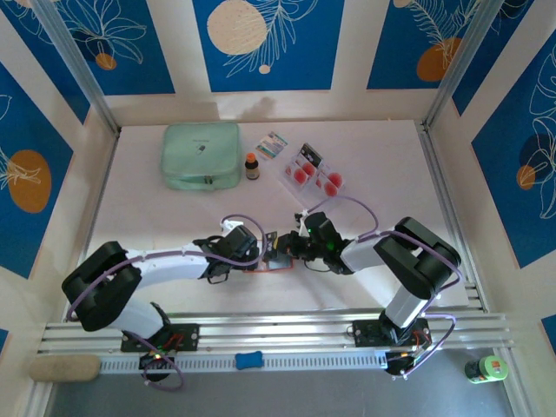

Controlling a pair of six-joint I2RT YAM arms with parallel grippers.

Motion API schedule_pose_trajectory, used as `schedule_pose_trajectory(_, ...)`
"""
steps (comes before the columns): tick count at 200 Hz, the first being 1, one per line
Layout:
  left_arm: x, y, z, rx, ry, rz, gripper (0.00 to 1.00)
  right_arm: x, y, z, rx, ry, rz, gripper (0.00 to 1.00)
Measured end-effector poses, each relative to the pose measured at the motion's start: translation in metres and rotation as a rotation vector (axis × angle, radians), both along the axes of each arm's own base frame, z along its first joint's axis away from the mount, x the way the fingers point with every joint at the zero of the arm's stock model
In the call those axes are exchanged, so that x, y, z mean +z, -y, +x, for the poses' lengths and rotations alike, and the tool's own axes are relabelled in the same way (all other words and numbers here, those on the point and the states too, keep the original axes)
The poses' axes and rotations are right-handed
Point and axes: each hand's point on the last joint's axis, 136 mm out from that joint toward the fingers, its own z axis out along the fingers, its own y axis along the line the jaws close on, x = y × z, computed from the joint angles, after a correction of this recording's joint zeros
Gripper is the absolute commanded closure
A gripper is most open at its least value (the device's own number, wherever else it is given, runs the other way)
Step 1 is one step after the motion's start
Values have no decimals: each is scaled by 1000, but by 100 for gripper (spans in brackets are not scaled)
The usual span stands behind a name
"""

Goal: Put the credit cards into the card holder

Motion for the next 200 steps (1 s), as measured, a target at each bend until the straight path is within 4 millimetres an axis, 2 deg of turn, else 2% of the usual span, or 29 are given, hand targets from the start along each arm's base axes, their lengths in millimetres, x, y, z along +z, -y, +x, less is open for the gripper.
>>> schedule_pose_trajectory(200, 0, 0, 0, 0, -1, 1, 0, -5, 0, -10, -5, -14, 2, 100)
